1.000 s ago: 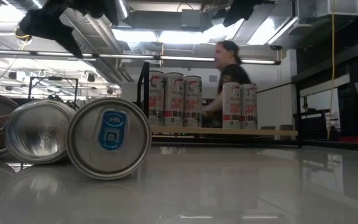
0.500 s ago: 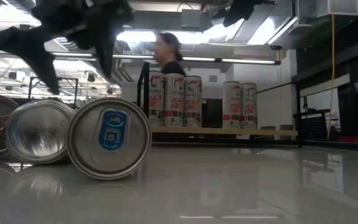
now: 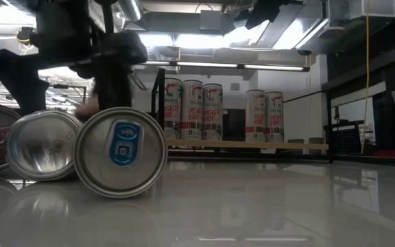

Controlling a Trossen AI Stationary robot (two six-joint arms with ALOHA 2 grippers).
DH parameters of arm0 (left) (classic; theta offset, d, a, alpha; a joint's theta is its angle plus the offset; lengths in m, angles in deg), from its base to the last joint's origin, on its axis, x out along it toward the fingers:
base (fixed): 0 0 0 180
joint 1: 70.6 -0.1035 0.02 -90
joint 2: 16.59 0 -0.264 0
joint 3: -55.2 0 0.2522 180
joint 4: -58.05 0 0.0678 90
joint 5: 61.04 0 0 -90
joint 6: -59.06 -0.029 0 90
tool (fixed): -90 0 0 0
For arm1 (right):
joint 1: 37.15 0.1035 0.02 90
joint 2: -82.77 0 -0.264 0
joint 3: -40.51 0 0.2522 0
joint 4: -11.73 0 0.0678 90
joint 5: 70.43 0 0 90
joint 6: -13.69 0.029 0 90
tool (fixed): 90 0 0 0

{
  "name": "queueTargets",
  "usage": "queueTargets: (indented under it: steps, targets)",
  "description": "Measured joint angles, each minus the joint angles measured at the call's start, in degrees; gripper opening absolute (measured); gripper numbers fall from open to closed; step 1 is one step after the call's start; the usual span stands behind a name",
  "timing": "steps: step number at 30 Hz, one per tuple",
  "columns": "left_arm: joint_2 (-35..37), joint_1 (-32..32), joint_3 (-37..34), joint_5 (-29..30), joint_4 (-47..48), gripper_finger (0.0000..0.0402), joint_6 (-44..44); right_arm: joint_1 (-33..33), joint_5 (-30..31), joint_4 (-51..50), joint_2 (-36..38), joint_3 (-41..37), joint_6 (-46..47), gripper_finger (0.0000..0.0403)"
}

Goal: Place canned beverage on shelf
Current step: Put the white pink soda can on the shelf aligned with the other white pink soda cans

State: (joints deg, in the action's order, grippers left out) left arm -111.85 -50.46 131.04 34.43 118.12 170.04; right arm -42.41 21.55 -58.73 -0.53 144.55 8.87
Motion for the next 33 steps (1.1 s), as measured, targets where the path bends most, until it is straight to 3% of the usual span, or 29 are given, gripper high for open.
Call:
queueTargets:
  steps: [10, 33]
  targets:
    - [-2.0, -2.0, 0.0, 3.4, 0.9, 0.0352, 0.4, 0.0, 0.1, 0.1, 0.0, 0.0, -0.1, 0.0066]
    - [-1.4, -3.6, -2.0, 4.9, 2.0, 0.0229, -0.7, 0.0, 0.2, 0.8, 0.0, 0.0, -0.2, 0.0066]
